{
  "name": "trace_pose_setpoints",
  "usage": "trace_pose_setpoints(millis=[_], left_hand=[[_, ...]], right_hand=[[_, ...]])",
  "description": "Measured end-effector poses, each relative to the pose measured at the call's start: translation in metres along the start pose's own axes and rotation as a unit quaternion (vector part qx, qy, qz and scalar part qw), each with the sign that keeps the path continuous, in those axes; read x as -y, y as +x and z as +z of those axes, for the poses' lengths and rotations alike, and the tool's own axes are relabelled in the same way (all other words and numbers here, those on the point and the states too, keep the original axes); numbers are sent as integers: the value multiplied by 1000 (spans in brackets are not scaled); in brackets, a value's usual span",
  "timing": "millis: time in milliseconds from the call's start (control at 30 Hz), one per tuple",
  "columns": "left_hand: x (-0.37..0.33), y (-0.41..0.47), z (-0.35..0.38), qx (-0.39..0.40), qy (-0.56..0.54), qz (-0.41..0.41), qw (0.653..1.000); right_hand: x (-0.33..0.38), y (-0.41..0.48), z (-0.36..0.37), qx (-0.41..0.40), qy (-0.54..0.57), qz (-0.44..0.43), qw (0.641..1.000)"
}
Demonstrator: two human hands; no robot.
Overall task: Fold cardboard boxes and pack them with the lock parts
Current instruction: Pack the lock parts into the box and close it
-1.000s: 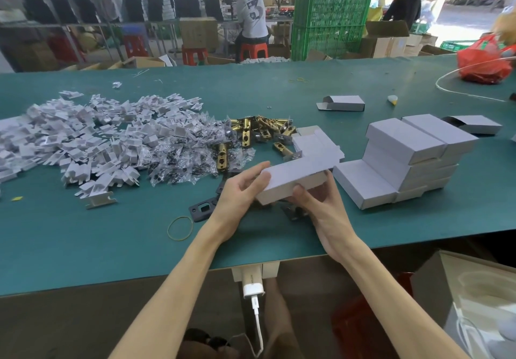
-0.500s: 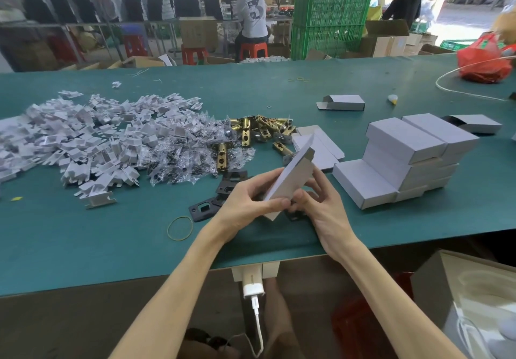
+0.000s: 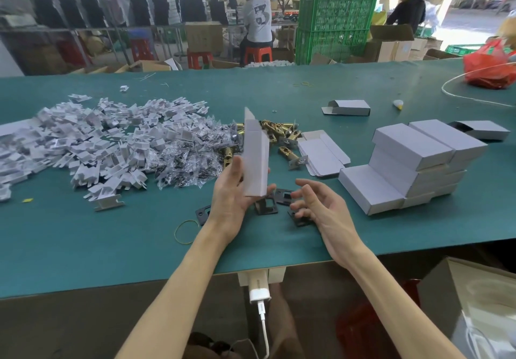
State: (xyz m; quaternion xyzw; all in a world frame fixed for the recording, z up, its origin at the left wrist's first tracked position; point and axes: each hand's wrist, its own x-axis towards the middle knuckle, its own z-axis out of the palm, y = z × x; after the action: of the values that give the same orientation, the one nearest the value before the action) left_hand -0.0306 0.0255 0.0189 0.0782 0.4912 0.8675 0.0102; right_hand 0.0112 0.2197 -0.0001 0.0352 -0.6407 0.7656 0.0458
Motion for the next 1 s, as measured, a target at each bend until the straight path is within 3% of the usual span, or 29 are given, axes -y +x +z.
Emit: trace_pose_setpoints(millis=[100, 233, 500, 667, 833, 933, 1000], left_hand=[[6, 1, -1, 17, 53, -24, 998], [17, -4, 4, 118, 196, -33, 973], [9, -11, 7, 125, 141, -77, 979], [7, -10, 4, 136, 139, -101, 976], [-3, -7, -2, 43, 29, -77, 996], [-3, -3, -3, 12, -1, -57, 998], [0, -3, -3, -23, 10, -67, 997]], right_hand=[[1, -1, 2, 6, -22, -5, 1000], [4, -2, 7, 32, -69, -24, 997], [8, -3, 11, 7, -112, -28, 993], [10, -6, 13, 32, -178, -73, 981], [17, 13, 12, -45, -140, -58, 987], [27, 62, 9, -92, -279, -75, 953], [32, 98, 10, -75, -415, -78, 903]])
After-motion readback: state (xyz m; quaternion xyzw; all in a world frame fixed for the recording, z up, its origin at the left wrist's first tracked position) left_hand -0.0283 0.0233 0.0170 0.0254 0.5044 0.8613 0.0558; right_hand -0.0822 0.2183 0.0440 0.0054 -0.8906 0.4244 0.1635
